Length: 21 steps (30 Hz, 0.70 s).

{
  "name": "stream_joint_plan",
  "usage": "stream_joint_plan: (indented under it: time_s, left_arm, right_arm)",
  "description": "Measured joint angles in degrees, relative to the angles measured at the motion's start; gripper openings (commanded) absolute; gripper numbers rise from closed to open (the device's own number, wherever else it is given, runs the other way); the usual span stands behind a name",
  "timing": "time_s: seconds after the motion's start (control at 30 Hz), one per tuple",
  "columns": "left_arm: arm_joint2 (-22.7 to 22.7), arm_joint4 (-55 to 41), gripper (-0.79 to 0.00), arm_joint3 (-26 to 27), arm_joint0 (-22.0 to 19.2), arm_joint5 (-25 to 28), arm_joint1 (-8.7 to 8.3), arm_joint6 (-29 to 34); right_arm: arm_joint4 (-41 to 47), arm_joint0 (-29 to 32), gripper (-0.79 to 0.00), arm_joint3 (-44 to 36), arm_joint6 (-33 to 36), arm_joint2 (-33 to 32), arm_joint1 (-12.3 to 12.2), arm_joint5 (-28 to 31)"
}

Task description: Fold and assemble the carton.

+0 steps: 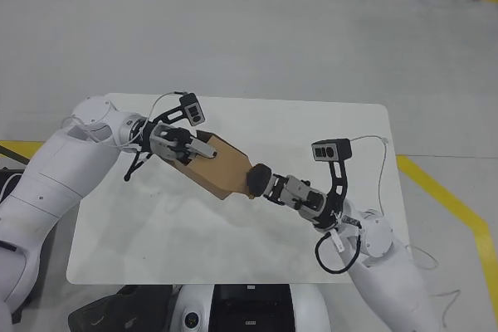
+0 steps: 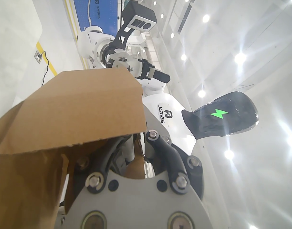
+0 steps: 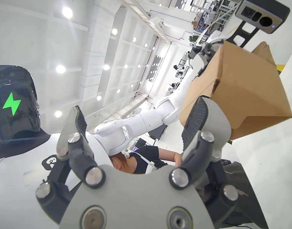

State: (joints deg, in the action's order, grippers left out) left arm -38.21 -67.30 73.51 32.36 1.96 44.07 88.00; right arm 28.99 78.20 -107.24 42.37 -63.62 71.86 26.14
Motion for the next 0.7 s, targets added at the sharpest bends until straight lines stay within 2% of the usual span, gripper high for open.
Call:
stream_joint_plan:
  time_s: [0.23,0.7]
  left_arm:
    - [-0.1,0.4,-0.785,0.5,0.1,0.2,-0.19,0.0]
    - [-0.1,-0.2,-0.785,1.0,0.1,0.0,-0.19,0.0]
  right_arm:
    - [-3.2,0.2,0.000,-0.1,-2.6,-0.7,-0.1,-1.5]
    - [-4.5,-2.5,0.000,1.3,-2.5,3.5,0.5,-4.5]
